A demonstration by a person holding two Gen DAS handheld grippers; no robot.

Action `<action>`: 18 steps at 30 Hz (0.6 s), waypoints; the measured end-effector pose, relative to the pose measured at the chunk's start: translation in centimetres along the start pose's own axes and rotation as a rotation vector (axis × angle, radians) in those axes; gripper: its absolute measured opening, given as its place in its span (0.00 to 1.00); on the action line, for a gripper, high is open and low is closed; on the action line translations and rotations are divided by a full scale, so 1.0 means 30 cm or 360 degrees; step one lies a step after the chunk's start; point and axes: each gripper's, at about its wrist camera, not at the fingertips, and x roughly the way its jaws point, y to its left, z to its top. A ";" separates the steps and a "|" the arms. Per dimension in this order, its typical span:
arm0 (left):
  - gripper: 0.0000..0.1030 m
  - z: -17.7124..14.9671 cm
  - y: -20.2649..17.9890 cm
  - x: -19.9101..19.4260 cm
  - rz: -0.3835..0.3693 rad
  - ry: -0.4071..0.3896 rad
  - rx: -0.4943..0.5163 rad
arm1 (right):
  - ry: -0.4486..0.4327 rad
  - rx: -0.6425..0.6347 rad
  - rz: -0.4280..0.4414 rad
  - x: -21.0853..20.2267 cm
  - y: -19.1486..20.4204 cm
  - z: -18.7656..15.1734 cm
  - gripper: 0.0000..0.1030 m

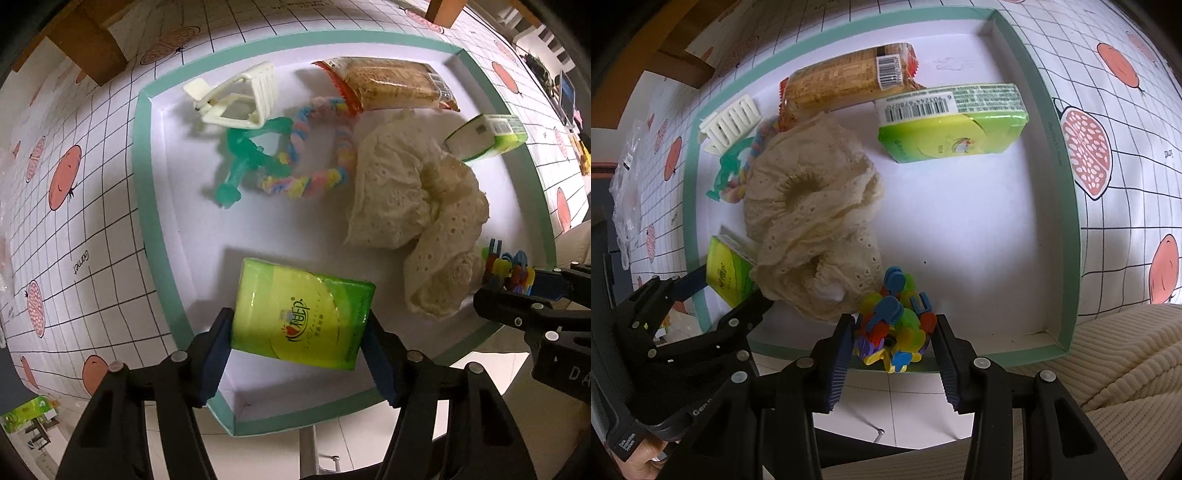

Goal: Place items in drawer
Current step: 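Grasp the green tissue pack with the left gripper while the right gripper grasps the colourful blocks, then lift the tissue pack in the left gripper while the right gripper carries the blocks toward the drawer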

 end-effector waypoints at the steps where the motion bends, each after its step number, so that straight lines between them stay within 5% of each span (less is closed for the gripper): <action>1: 0.66 0.001 0.002 -0.002 -0.0004 -0.0005 -0.0005 | -0.0006 0.0000 -0.0001 -0.004 0.000 -0.001 0.44; 18: 0.65 0.026 0.209 -0.163 -0.0091 -0.0160 -0.0166 | -0.0269 0.0069 0.0034 -0.151 -0.020 -0.008 0.44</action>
